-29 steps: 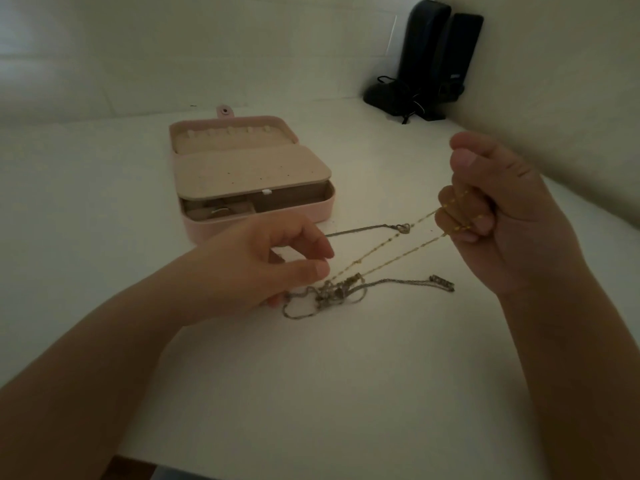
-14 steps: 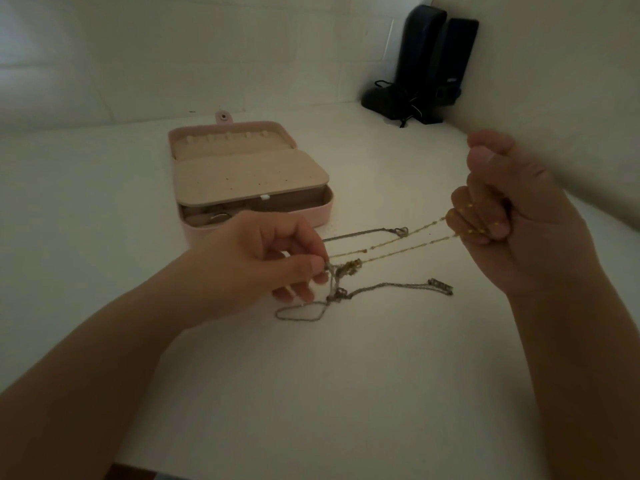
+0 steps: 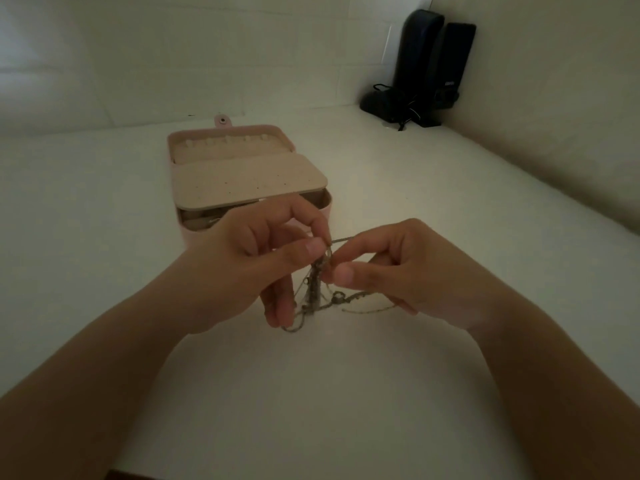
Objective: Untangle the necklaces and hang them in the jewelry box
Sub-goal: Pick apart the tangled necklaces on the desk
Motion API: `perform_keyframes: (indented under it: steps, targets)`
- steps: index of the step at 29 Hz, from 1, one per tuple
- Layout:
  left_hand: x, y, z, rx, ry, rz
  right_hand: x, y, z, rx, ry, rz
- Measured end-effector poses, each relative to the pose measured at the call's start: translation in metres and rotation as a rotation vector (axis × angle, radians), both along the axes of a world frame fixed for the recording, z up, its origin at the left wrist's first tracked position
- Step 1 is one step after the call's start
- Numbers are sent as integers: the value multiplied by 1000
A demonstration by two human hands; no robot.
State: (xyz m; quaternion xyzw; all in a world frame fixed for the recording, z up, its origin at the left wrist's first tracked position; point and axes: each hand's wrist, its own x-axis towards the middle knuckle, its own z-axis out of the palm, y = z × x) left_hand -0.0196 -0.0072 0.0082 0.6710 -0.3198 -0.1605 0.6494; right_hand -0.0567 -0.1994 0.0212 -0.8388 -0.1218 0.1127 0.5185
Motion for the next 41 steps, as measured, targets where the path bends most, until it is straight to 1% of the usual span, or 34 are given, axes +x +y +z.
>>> perform_keyframes:
  steps: [7, 9, 11, 13, 15, 19, 23, 28, 30, 32, 36, 38, 41]
  targets:
    - [-1, 0, 1, -34, 12, 0, 1, -3, -1, 54, -1, -1]
    - [-2, 0, 0, 26, -38, 28, 1, -2, -2, 48, -13, 3]
    - [-3, -2, -1, 128, -98, 58, 0, 4, -5, 33, -84, -2]
    - [-4, -4, 0, 184, -102, 92, 0, 8, -7, 34, -186, -43]
    - [-4, -6, 2, 188, -98, 125, 0, 8, -8, 52, -244, -86]
    - [1, -2, 2, 176, -82, 265, 3, -3, -4, 137, -240, -224]
    - [7, 3, -2, 254, -167, 379, 5, -15, 0, 275, -215, -334]
    - [2, 3, -1, 376, -255, 338, 6, -23, 5, 375, -222, -386]
    - [1, 3, -1, 373, -264, 316, 7, -24, 5, 387, -239, -415]
    - [2, 2, -1, 332, -242, 306, 7, -25, 6, 419, -248, -450]
    - [5, 1, -2, 282, -131, 286, 6, -28, 10, 533, -248, -489]
    - [6, 2, -3, 319, -102, 234, 5, -29, 11, 589, -245, -496]
    - [5, 3, -5, 425, -82, 107, 4, -28, 12, 650, -231, -455]
